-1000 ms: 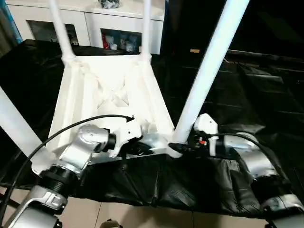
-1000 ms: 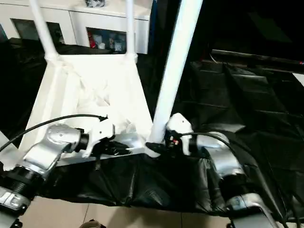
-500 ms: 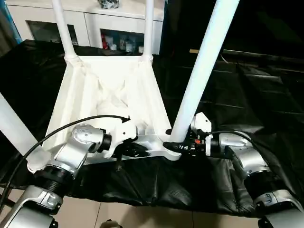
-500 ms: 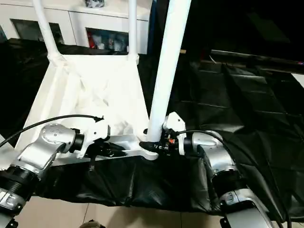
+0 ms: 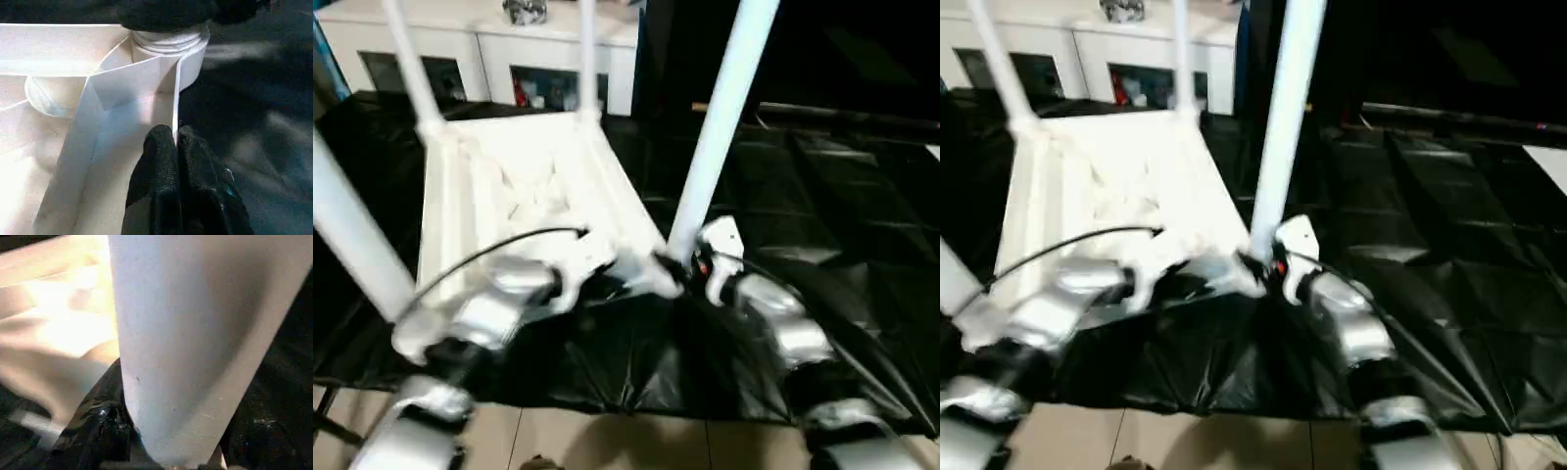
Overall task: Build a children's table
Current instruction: Rotate leg to tighten
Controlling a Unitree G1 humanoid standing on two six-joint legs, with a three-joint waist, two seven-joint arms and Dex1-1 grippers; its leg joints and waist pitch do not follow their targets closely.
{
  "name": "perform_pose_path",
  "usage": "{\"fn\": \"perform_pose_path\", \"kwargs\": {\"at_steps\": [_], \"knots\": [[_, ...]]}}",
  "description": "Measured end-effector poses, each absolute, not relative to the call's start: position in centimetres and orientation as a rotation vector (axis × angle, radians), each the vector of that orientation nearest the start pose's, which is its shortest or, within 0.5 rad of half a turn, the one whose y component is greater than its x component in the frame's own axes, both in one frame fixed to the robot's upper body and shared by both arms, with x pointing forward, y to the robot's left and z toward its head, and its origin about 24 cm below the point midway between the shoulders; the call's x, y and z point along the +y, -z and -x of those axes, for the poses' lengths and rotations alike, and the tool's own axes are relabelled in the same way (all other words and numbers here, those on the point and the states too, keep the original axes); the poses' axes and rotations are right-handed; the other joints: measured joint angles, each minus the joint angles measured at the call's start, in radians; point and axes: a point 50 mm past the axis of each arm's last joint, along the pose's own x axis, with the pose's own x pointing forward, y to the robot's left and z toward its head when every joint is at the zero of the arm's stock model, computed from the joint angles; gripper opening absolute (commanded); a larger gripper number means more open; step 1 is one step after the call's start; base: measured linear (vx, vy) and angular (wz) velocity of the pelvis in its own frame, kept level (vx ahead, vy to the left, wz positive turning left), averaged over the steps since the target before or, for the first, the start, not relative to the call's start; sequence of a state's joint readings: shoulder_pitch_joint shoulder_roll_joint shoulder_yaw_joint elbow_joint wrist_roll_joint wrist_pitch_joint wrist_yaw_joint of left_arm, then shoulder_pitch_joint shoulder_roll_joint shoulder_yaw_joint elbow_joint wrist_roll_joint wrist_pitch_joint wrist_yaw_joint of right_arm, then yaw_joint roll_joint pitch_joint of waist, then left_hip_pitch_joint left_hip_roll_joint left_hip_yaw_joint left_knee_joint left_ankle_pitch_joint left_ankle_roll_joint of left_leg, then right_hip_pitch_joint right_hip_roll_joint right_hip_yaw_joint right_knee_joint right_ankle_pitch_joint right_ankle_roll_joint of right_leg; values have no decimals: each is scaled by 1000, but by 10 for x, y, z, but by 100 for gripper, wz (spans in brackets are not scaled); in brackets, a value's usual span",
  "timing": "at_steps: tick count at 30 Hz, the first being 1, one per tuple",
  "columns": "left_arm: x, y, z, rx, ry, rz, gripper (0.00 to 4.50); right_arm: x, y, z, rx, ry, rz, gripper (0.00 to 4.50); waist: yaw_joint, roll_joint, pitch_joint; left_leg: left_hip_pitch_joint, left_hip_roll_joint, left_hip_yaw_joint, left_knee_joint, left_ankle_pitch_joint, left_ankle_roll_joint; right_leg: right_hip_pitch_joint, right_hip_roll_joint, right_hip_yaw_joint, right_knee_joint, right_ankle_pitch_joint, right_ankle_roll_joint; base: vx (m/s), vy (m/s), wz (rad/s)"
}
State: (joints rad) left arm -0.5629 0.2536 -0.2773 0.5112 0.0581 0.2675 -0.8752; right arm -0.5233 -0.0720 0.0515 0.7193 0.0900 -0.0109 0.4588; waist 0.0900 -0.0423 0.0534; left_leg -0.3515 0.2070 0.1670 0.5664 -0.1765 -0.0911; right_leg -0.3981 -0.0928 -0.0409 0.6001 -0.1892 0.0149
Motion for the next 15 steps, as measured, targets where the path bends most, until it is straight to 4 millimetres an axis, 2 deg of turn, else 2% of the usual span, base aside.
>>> {"fn": "perform_pose_path", "kwargs": {"at_steps": [2,4,6,8,12,15], "knots": [[98,-43,-325,438,1012,-353,0,-98,-27,-339,220,-501,1,195,-4,5,0,0,-1,0,-4,0,0,0,0,-1,-9,0,0,0,0,0],[97,-43,-326,439,998,-352,0,-93,-28,-341,221,-467,-5,195,-4,6,0,0,-1,0,-7,0,0,0,0,-2,-15,0,0,0,0,0],[97,-43,-326,439,995,-352,0,-92,-28,-342,219,-463,-5,251,-4,6,0,0,-1,0,-11,0,0,0,0,-3,-21,0,0,0,0,0],[97,-43,-326,440,997,-351,0,-91,-29,-342,215,-461,-15,267,-4,6,0,0,-2,1,-12,0,0,0,0,-2,-23,0,0,0,0,0],[100,-44,-326,446,1016,-353,0,-91,-29,-341,212,-508,-28,292,-4,6,0,0,-2,2,-12,0,0,-1,0,-2,-23,0,0,0,0,0],[107,-46,-324,452,1061,-357,0,-99,-30,-336,209,-624,-29,323,-4,6,0,0,-1,2,-12,0,0,-2,1,-2,-22,1,-1,0,0,0]]}}
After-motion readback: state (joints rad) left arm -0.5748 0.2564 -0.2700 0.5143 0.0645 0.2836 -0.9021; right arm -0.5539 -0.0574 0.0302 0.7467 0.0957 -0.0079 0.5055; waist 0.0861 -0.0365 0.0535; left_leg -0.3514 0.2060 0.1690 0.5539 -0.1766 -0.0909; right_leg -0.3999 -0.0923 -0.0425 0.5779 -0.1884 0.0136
